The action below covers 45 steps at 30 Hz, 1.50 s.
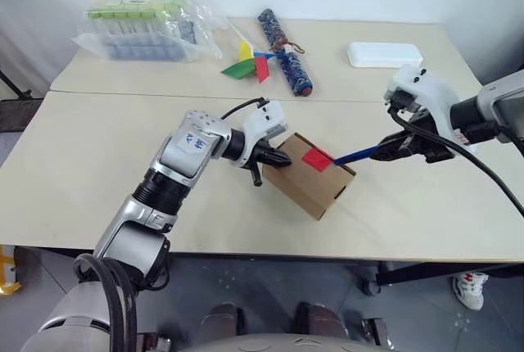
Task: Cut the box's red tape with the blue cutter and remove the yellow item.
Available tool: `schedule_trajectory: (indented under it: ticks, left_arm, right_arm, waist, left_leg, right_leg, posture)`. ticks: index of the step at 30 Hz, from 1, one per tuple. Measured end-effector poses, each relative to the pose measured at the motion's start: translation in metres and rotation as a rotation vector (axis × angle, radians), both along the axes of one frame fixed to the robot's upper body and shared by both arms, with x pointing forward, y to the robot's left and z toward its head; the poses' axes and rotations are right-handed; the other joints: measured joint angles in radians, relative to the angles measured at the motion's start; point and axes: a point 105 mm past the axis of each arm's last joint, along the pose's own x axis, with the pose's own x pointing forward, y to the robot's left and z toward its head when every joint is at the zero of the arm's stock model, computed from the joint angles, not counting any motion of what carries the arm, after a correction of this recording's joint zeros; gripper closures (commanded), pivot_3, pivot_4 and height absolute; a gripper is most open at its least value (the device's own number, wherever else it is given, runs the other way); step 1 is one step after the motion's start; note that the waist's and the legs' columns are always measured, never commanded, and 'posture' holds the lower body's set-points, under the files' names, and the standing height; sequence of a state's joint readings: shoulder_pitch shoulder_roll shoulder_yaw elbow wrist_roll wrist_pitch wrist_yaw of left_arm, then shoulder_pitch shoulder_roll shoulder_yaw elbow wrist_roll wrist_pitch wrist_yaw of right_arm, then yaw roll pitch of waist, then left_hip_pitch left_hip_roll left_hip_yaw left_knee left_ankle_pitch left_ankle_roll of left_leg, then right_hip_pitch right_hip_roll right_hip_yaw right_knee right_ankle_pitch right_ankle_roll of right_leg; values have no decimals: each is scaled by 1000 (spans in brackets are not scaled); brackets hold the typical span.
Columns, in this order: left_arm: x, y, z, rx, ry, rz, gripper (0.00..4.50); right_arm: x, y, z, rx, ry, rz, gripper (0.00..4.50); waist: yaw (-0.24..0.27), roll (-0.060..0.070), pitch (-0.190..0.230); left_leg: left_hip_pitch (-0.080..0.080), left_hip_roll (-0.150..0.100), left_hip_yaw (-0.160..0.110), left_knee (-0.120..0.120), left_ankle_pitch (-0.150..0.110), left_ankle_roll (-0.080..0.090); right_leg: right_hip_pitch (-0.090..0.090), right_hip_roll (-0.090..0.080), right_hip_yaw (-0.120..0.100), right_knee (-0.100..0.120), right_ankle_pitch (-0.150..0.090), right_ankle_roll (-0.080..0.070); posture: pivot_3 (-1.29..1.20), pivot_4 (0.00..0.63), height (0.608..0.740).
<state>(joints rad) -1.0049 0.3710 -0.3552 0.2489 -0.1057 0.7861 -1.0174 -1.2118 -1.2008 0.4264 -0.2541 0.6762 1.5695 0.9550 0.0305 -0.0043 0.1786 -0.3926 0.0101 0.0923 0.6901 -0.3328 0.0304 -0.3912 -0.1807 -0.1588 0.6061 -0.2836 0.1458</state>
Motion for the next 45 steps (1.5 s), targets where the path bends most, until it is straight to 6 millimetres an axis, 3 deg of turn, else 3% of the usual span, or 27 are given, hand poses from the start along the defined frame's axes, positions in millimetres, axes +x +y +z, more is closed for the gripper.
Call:
schedule_trajectory:
  ticks: [10, 12, 18, 24, 32, 34, 36, 45]
  left_arm:
    - [2, 0, -1, -3, 0, 1, 4500]
    - [2, -5, 0, -11, -1, -13, 4500]
    - [5, -5, -1, -8, -1, -22, 4500]
    - [7, -7, -1, -2, 1, -35, 4500]
    - [8, -11, -2, 3, 4, -53, 4500]
    - [8, -11, -3, 8, 7, -56, 4500]
    - [8, -12, -3, 10, 4, -57, 4500]
    - [8, -11, -4, 20, 3, -51, 4500]
  right_arm:
    - [-13, -16, 3, -49, 12, 26, 4343]
    - [-21, -29, 5, -71, -8, 42, 4343]
    - [-38, -50, 50, 9, -181, -1, 4343]
    - [-37, -69, 72, 118, -346, -111, 4343]
    - [-21, -97, 4, 163, -376, -271, 4343]
    - [-13, -103, -26, 245, -439, -337, 4343]
    - [-10, -106, -49, 287, -471, -382, 4343]
    - [-10, -120, -105, 354, -581, -513, 4343]
  waist:
    - [0, 0, 0]
    - [9, 0, 0]
    - [13, 0, 0]
    - [15, 0, -1]
    - [23, -1, -4]
    - [24, -7, -7]
    - [25, -1, -7]
    - [19, 2, -8]
  left_leg:
    - [-1, 1, 0, 2, 0, 1]
    - [-4, 1, 0, 3, -1, 1]
    - [-5, 2, 0, 8, -2, 3]
    - [-4, 4, -3, 9, -2, 4]
    - [-5, 0, 0, 10, -1, 4]
    - [-4, 0, 0, 10, -1, 3]
    - [-4, -2, 0, 9, -1, 3]
    - [5, -1, 0, 7, -1, 4]
  right_leg:
    - [0, -1, 1, -1, 0, 0]
    - [-1, -1, 0, -2, 0, 0]
    - [0, 0, 1, -5, 0, 1]
    - [0, -1, 2, -4, 1, 0]
    - [1, -1, 0, -3, 2, 1]
    - [3, 1, -1, -2, 2, 1]
    - [3, 0, 0, -4, 1, 1]
    - [12, 1, 1, -8, 1, 1]
  posture:
    - [0, 150, 740]
    - [0, 150, 740]
    - [0, 150, 740]
    - [0, 150, 740]
    - [0, 150, 740]
    - [0, 150, 740]
    - [0, 150, 740]
    - [0, 150, 740]
